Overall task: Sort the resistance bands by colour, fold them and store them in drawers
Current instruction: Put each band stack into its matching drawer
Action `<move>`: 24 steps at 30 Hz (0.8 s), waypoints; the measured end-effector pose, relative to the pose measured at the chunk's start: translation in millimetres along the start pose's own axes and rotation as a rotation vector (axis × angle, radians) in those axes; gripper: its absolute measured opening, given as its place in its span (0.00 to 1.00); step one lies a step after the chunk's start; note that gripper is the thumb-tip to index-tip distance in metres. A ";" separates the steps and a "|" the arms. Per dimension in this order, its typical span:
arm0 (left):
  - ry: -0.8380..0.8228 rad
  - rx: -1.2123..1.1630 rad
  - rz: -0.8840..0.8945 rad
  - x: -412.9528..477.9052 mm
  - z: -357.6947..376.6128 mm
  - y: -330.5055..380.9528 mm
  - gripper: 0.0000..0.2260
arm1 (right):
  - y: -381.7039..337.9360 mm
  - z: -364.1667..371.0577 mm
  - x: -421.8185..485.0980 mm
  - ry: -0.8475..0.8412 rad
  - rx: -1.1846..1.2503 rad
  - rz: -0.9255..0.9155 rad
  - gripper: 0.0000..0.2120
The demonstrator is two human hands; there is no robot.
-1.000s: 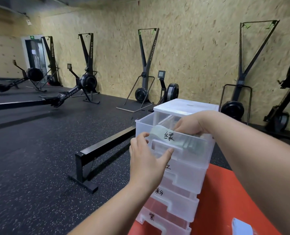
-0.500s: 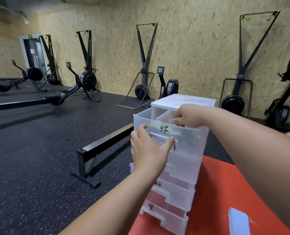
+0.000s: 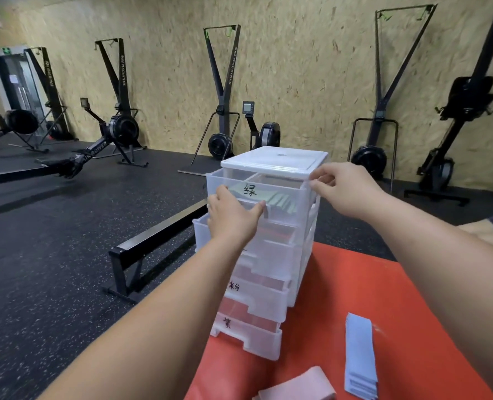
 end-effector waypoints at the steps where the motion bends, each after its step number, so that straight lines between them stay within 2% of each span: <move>1: 0.005 -0.014 0.000 -4.0 -0.7 0.3 0.42 | 8.8 -1.4 -10.2 -0.007 -0.002 0.016 0.10; 5: 0.006 -0.062 0.150 -42.8 5.5 9.6 0.34 | 49.4 3.1 -60.4 -0.042 -0.027 0.086 0.07; 10: -0.064 -0.105 0.541 -125.7 37.4 24.0 0.21 | 108.9 31.7 -130.5 -0.154 -0.023 0.199 0.06; 13: -0.193 -0.122 0.683 -168.2 65.2 24.5 0.16 | 143.3 52.6 -169.5 -0.227 -0.032 0.269 0.08; 15: -0.322 -0.110 0.671 -190.0 87.9 16.9 0.16 | 163.3 66.7 -193.8 -0.276 -0.045 0.313 0.10; 20: -0.605 0.041 0.492 -220.7 153.1 -25.7 0.20 | 209.9 104.2 -236.7 -0.369 -0.047 0.411 0.14; 24: -0.723 0.150 0.348 -224.3 189.5 -59.0 0.24 | 234.9 130.9 -241.6 -0.423 -0.048 0.434 0.18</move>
Point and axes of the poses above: each hand's wrist, its own x-axis towards the middle knuckle, its own z-axis out of the palm, y = z × x, the point moved 2 cm from there along x, towards the middle knuckle, and after that the axes turned 4 degrees about -y, right-handed, at the moved point
